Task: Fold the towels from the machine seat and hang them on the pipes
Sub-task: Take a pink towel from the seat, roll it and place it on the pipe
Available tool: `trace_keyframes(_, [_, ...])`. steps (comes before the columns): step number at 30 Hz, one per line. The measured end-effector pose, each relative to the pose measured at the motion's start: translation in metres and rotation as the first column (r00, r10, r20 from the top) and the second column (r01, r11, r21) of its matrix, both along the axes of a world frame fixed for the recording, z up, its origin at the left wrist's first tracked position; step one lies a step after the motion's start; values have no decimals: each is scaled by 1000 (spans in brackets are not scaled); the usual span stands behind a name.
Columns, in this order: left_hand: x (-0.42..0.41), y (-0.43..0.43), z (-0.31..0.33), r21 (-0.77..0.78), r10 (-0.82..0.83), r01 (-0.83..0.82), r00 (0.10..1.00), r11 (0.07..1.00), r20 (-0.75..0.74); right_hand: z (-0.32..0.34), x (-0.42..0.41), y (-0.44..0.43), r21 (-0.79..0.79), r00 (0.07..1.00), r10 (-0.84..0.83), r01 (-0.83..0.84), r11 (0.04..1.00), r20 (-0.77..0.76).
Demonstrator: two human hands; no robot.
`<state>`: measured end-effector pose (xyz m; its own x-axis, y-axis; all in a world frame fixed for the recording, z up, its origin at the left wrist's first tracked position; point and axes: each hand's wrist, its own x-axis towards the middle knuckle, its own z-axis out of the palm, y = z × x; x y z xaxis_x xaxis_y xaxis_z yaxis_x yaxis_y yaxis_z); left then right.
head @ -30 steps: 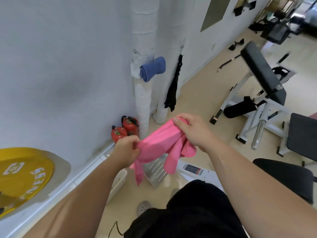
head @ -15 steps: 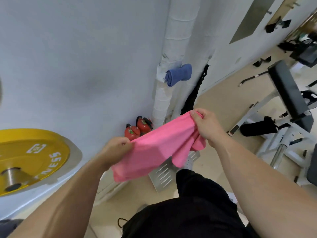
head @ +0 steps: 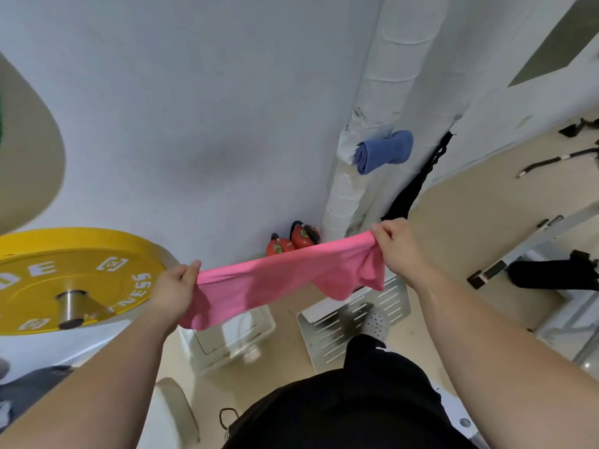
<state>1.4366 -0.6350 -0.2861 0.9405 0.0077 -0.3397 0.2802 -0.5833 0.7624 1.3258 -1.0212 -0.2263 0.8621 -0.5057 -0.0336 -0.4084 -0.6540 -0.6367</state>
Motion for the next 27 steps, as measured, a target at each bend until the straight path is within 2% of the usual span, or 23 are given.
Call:
trace_keyframes(3, [1, -3, 9, 31, -4, 2, 998, 1000, 57, 0, -4, 5, -9, 995, -56, 56, 998, -81])
trace_keyframes(6, [1, -22, 32, -69, 4, -6, 1000, 998, -17, 1, -3, 14, -2, 990, -88, 89, 996, -114])
trace_keyframes(8, [3, -38, 47, -130, -43, 36, 998, 991, -54, 4, 4, 29, 74, 990, -53, 63, 995, -133])
trace_keyframes(10, [-3, -55, 63, -201, -98, 81, 992, 976, -77, 8, 11, 51, 237, 988, 8, 29, 971, -154])
trace_keyframes(12, [-18, -73, 80, -373, -147, 102, 985, 922, -94, 12, 14, 74, 473, 987, 44, 36, 880, -156])
trace_keyframes(14, [-35, -88, 94, -520, -205, 135, 975, 844, -81, 16, 17, 94, 659, 991, 47, 46, 751, -122])
trace_keyframes(17, [-49, -102, 83, -587, -175, 88, 980, 805, -94, 20, 21, 120, 834, 997, -40, 82, 546, -73])
trace_keyframes(19, [-51, -104, 72, -602, -175, 69, 978, 795, -118, 18, 24, 131, 876, 994, -98, 79, 475, -37])
trace_keyframes(25, [-49, -97, 67, -657, -233, 94, 964, 748, -127, 25, 28, 138, 909, 997, -76, 6, 416, 29])
trace_keyframes(26, [-48, -95, 67, -669, -230, 90, 965, 738, -124, 28, 27, 139, 901, 998, -28, -43, 432, 61])
trace_keyframes(27, [-46, -93, 67, -680, -223, 81, 967, 728, -123, 31, 26, 139, 863, 995, 35, -95, 496, 89])
